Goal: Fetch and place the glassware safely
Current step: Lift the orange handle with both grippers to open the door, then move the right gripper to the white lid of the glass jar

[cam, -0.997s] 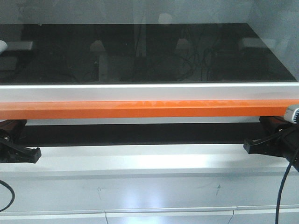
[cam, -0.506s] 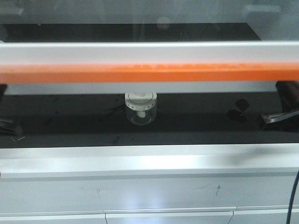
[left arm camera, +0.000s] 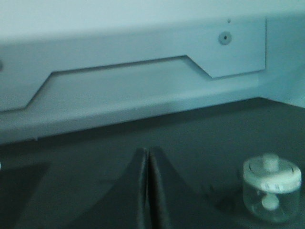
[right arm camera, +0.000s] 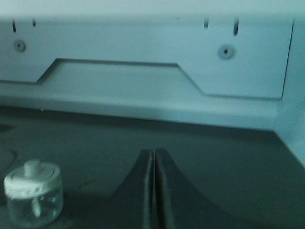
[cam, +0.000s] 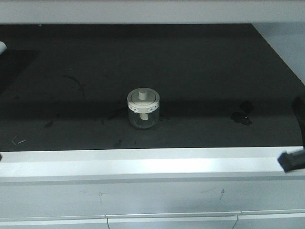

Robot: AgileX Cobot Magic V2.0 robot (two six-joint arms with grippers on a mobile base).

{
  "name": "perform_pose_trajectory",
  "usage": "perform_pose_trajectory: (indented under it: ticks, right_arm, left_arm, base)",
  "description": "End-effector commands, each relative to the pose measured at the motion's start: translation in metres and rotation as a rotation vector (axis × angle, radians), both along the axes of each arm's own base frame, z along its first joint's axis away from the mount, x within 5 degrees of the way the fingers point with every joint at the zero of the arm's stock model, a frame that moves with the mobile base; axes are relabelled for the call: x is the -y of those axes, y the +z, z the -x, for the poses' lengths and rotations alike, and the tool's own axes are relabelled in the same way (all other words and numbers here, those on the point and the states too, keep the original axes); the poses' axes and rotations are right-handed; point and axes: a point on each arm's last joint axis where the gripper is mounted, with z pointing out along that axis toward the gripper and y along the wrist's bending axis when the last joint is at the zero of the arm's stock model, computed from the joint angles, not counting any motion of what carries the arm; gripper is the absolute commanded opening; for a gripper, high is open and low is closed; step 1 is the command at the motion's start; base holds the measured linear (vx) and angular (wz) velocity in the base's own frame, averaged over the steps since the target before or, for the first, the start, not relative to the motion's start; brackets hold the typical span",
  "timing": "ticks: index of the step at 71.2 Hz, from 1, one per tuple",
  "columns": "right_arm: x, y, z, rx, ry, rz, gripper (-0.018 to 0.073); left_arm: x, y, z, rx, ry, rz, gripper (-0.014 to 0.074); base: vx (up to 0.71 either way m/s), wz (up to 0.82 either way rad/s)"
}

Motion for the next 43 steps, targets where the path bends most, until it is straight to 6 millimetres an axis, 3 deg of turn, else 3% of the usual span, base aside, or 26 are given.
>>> perform_pose_trajectory:
  ticks: [1,7,28,43]
  right_arm:
    - [0.000,0.000,0.011,0.040,0.022,-0.056,-0.0001]
    - [0.002,-0.006,0.018,0.006,0.011,-0.089,-0.0001]
    - [0.007,-0.012,0.024,-0.077,-0.041,-0.085,-0.0001]
    - [0.005,-0.012,0.025,-0.073,-0.026,-0.074,0.0001]
  left_arm:
    - [-0.001,-0.002,0.009,-0.004,0.003,0.064,-0.0007]
    - [-0.005,-0.015,0.018,-0.049,0.030,0.078,-0.0007]
    - [-0.017,-0.024,0.042,-0.136,0.144,0.103,-0.0007]
    - [-0.019,-0.025,0.047,-0.148,0.160,0.123,-0.0007]
  base:
    - [0.00,0.00]
    - [0.00,0.00]
    - [0.00,0.00]
    - [0.00,0.00]
